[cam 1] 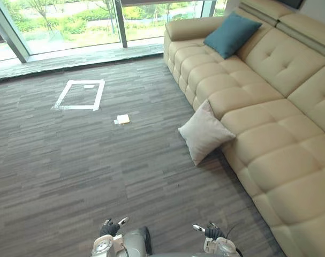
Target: Pick up cushions and gather them together orderly.
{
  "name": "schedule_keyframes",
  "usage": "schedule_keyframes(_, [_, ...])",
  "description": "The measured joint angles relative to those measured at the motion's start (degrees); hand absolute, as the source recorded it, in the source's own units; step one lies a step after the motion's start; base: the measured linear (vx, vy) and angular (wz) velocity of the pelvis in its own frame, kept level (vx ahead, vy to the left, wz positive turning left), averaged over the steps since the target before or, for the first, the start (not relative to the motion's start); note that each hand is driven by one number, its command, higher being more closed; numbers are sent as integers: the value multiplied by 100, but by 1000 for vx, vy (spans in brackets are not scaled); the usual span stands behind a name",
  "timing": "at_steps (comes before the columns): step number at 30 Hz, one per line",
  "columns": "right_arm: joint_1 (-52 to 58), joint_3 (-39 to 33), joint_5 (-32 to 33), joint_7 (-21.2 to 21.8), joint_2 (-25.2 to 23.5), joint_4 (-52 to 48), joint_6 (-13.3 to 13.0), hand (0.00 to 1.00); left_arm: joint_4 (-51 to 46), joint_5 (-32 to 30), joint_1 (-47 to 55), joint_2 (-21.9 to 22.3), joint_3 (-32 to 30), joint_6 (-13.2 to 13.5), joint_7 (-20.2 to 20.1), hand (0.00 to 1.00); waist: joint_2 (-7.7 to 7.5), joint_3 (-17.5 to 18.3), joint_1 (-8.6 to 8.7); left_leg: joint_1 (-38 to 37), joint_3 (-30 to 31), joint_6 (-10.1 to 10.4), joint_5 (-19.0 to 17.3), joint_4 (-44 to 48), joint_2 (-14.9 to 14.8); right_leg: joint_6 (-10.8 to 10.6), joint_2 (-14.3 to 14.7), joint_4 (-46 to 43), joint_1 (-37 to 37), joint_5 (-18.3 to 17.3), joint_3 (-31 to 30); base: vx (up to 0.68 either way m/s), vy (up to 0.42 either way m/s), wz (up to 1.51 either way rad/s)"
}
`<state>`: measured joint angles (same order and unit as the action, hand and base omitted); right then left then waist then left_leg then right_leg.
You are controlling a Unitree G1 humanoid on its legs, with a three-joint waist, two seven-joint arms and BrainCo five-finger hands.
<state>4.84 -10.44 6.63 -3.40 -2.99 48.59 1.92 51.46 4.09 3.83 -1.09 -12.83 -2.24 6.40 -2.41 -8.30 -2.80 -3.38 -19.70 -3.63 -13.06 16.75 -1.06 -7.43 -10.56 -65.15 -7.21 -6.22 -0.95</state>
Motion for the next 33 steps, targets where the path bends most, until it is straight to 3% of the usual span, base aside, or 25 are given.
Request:
schedule_keyframes(2, [-2, -9, 0, 6, 8, -147, -44, 0, 83, 1, -56, 29, 104, 0, 0, 0, 43, -2, 33, -630, -3, 130, -197, -513, 15, 160, 71, 183, -846, -380, 534, 507, 138, -8])
schedule_keyframes(3, [-36, -39, 2, 7, 35, -182, -59, 0, 166, -1, -125, 62, 100, -7, -3, 0, 12, -42, 102, -970, 51, 147, -243, -717, 30, 328, 69, 836, -1140, -570, 956, 370, 30, 21])
schedule_keyframes(5, [-43, -130, 3, 5, 51, -190, -87, 0, 188, -1, -150, 144, 102, -28, -5, 0, 10, -45, 189, -1290, 174, 153, -286, -906, 36, 400, 80, 1661, -1285, -582, 1314, 452, -22, 50])
schedule_keyframes(6, [-50, -179, 3, 6, 79, -188, -90, 0, 205, -12, -151, 246, 106, -34, -16, 0, 19, -45, 284, -1564, 325, 221, -389, -1069, 33, 511, 150, 2594, -1267, -416, 1502, 520, -71, 67])
schedule_keyframes(7, [-46, -179, 0, 5, 84, -175, -89, 0, 200, -17, -128, 261, 107, -31, -28, 0, 14, -43, 282, -1648, 374, 272, -437, -1108, 58, 601, 200, 2895, -1256, -276, 1502, 529, -91, 67])
schedule_keyframes(8, [-28, -160, -4, 5, 79, -115, -84, 0, 171, -44, -87, 250, 105, -24, -51, 0, -70, -24, 277, -1827, 544, 332, -495, -1149, 149, 878, 226, 3331, -1193, 210, 1466, 358, -81, 35])
schedule_keyframes(9, [-23, -135, -10, 4, 84, -63, -84, 0, 138, -62, -88, 236, 81, -28, -56, 0, -141, -35, 281, -1930, 651, 352, -506, -1134, 219, 1291, 219, 3400, -1154, 193, 1443, 602, -178, 18])
schedule_keyframes(10, [-133, -75, -44, 18, 221, -3, -71, 0, 140, -75, -84, 316, 52, -41, -53, 0, 49, -74, 258, -1942, 748, 400, -534, -729, 19, 1251, 290, 3170, -1001, -19, 1515, 586, -201, 10])
schedule_keyframes(12, [-128, -77, -47, 12, 329, -22, -35, 0, 79, -90, -50, 375, 40, -50, -65, 0, 261, -52, 294, -1149, 975, 541, -453, 1131, -276, 1163, 481, 3423, -717, -335, 1539, 472, -202, 1])
schedule_keyframes(13, [-140, -73, -39, 4, 411, -41, -34, 0, 5, -125, -63, 437, -11, -48, -55, 0, 450, -79, 265, -500, 1048, 1002, -10, 2510, -596, 1202, 702, 3605, -511, -473, 1549, 506, -180, -42])
schedule_keyframes(14, [-164, -71, -15, -8, 440, -26, -25, 0, -27, -128, -49, 445, -94, -47, -57, 0, 579, -107, 214, -20, 1101, 1200, 536, 3629, -867, 1310, 931, 3736, -278, -617, 1430, 621, -135, -60])
schedule_keyframes(15, [-177, -71, 15, -12, 431, -18, -26, 0, -27, -130, -24, 435, -117, -46, -60, 0, 597, -133, 190, 148, 1084, 1175, 502, 3981, -988, 1321, 1001, 3773, -131, -683, 1372, 620, -73, -76])
schedule_keyframes(16, [-184, -60, 21, -22, 372, 17, -27, 0, -32, -146, -29, 397, -137, -45, -66, 0, 522, -174, 198, 434, 966, 1060, 324, 4340, -1115, 1391, 1043, 3847, 152, -844, 1264, 598, -55, -63])
schedule_keyframes(19, [-204, -4, 36, -58, 278, 162, -17, 0, -202, -166, -37, 294, -71, -22, -91, 0, 296, -195, 164, 1101, 641, 816, -105, 3727, -1217, 1313, 1054, 4424, 884, -856, 883, 462, -25, -68])
schedule_keyframes(21, [-217, -11, 53, -80, 256, 234, 3, 0, -246, -168, -38, 297, -73, 28, -94, 0, 273, -179, 39, 1286, 643, 896, -214, 2549, -1074, 1213, 1042, 4697, 1146, -829, 497, 473, 96, -104])
schedule_keyframes(22, [-213, -32, 51, -111, 218, 239, 23, 0, -244, -167, -66, 309, -77, 47, -97, 0, 261, -186, -10, 1410, 1053, 918, -189, 1729, -870, 1089, 983, 4800, 1290, -888, 251, 489, 221, -107])
schedule_keyframes(24, [-191, -70, 46, -127, 176, 242, 27, 0, -233, -169, -98, 311, -71, 52, -96, 0, 246, -159, -32, 1443, 1752, 951, 56, 721, -504, 860, 877, 4836, 1374, -1020, -98, 470, 281, -109])
schedule_keyframes(25, [-126, -61, 26, -128, 198, 239, 24, 0, -152, -169, -80, 362, -74, 58, -93, 0, 336, -106, -37, 1472, 2124, 865, 589, 356, -439, 653, 895, 4823, 1440, -1148, -346, 362, 291, -99])
schedule_keyframes(26, [-136, -52, 23, -130, 172, 276, 33, 0, -100, -173, -110, 315, -85, 60, -92, 0, 340, -63, -58, 1460, 1992, 915, 571, 557, -443, 543, 847, 4777, 1472, -1222, -543, 627, 523, -144])
schedule_keyframes(27, [-106, -27, 19, -121, 33, 269, 57, 0, 13, -177, -128, 197, -84, 55, -84, 0, 102, 105, -51, 1353, 1455, 721, 337, 646, -376, 334, 597, 4498, 1276, -1133, -865, 458, 381, -100])
schedule_keyframes(29, [-103, 50, 19, -108, -46, 272, 61, 0, 60, -181, -150, 158, -78, 58, -85, 0, 20, 146, -68, 1215, 1112, 601, 261, 641, -353, 228, 509, 4183, 1079, -999, -1079, 392, 375, -108])
schedule_keyframes(30, [-122, 120, 12, -94, -45, 226, 81, 0, 134, -183, -199, 150, -23, 52, -84, 0, 42, 131, -56, 937, 817, 413, 150, 597, -337, 42, 480, 3512, 763, -693, -1169, 289, 320, -114])
schedule_keyframes(32, [-133, 153, 5, -90, -44, 193, 79, 0, 186, -185, -212, 148, -7, 43, -84, 0, 68, 105, -51, 688, 643, 319, 88, 484, -337, -12, 452, 2905, 470, -512, -1118, 166, 220, -87])
schedule_keyframes(33, [-143, 165, 4, -61, -44, 154, 44, 0, 295, -188, -228, 136, 0, 27, -74, 0, 122, 61, -45, 241, 281, 274, 31, 182, -334, -26, 275, 2094, 51, -500, -627, 163, 217, -97])
